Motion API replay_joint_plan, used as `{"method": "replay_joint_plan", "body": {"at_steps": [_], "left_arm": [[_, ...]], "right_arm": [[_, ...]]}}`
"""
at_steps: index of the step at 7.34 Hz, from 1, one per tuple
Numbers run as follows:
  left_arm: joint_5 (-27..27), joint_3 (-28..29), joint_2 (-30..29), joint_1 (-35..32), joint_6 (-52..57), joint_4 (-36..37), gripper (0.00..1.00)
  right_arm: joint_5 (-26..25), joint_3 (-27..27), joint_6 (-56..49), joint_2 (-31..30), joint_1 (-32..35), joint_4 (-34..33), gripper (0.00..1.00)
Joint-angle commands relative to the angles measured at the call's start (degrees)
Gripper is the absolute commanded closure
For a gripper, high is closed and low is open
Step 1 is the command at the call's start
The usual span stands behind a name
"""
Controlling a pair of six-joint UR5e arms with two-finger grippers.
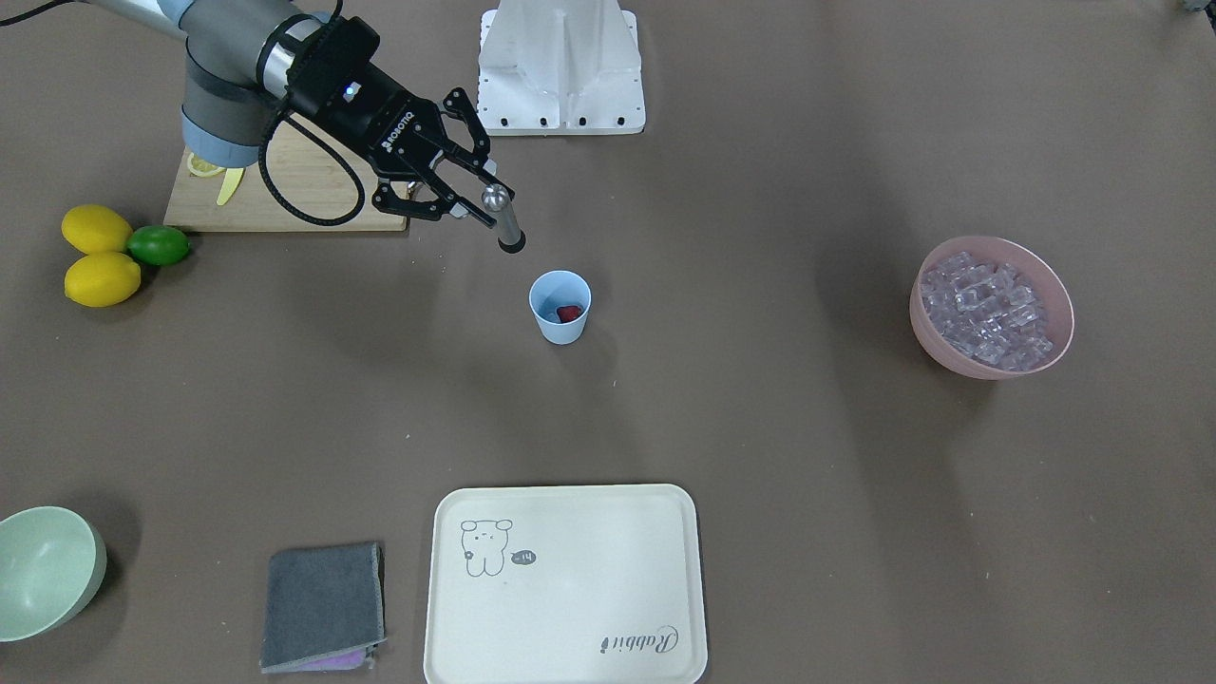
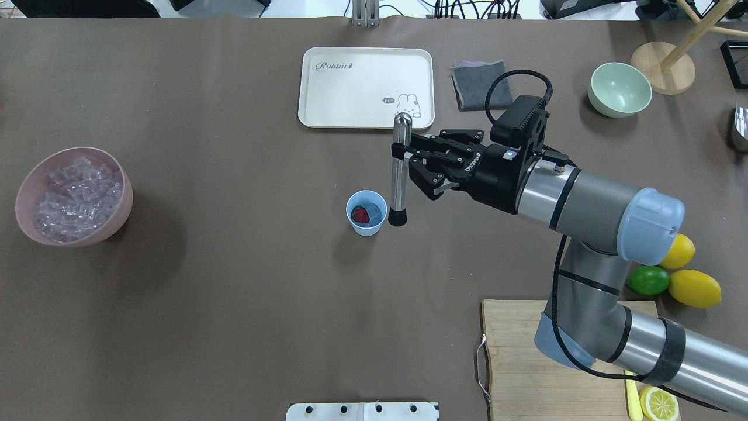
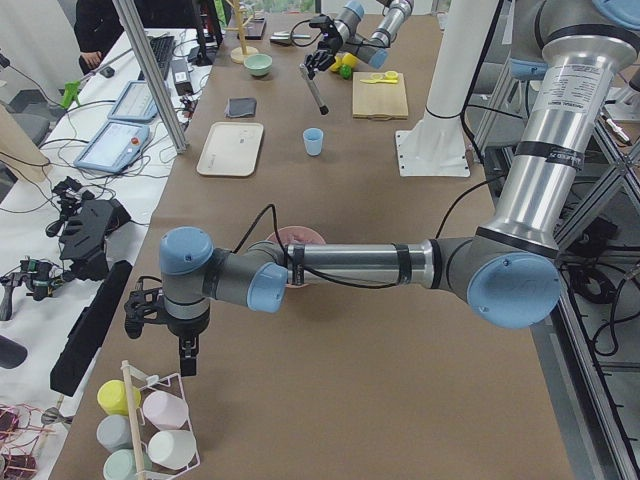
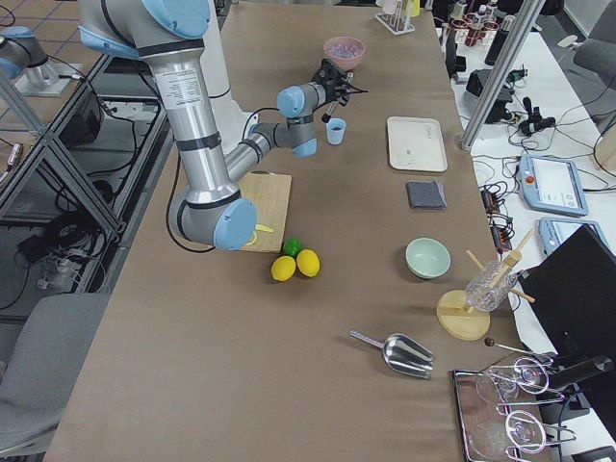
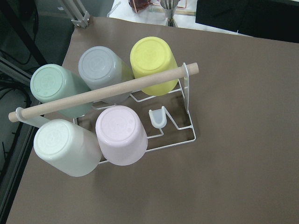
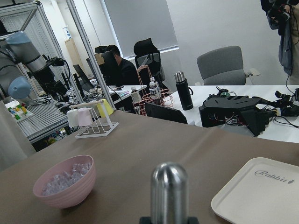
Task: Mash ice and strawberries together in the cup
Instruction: 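Carry the pestle with the right gripper over the light-blue cup, then lower the pestle into the cup and press down on the strawberry and ice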
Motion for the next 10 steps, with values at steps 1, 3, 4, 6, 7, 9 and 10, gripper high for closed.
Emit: {"method": "replay_joint_plan", "body": {"at_steps": [1,3,4,6,7,9,10], "left_arm": [[-0.1,0.0,0.8,-0.1,0.0,-0.4,0.02],[0.0,0.0,1.1,-0.1,0.1,-0.4,0.02],[0.0,0.1,1.2,-0.1,0.1,-0.5,0.02],[-0.1,0.0,2.0,-0.1,0.4,-0.6,0.02],[-0.1,0.0,2.0,-0.2,0.3,-0.6,0.02],[-0.1,0.0,2.0,-0.1,0.1,-0.6,0.02],[-0.1,0.0,2.0,-0.1,0.1,-0.6,0.02]], "right_arm": [[-4.4,-1.9,-0.2,3.6,-2.1,1.1,1.00],[-7.9,-3.6,-0.6,5.6,-3.0,0.7,1.00],[-8.2,-5.4,-3.5,6.8,-2.9,0.9,1.00],[-8.5,-7.2,-3.8,7.5,-2.8,1.1,1.00],[-8.8,-7.9,-4.3,7.5,-2.8,1.2,1.00],[-9.0,-9.2,-5.0,7.2,-2.8,2.4,1.00],[-9.1,-10.0,-5.0,7.3,-3.3,2.7,1.00]]}}
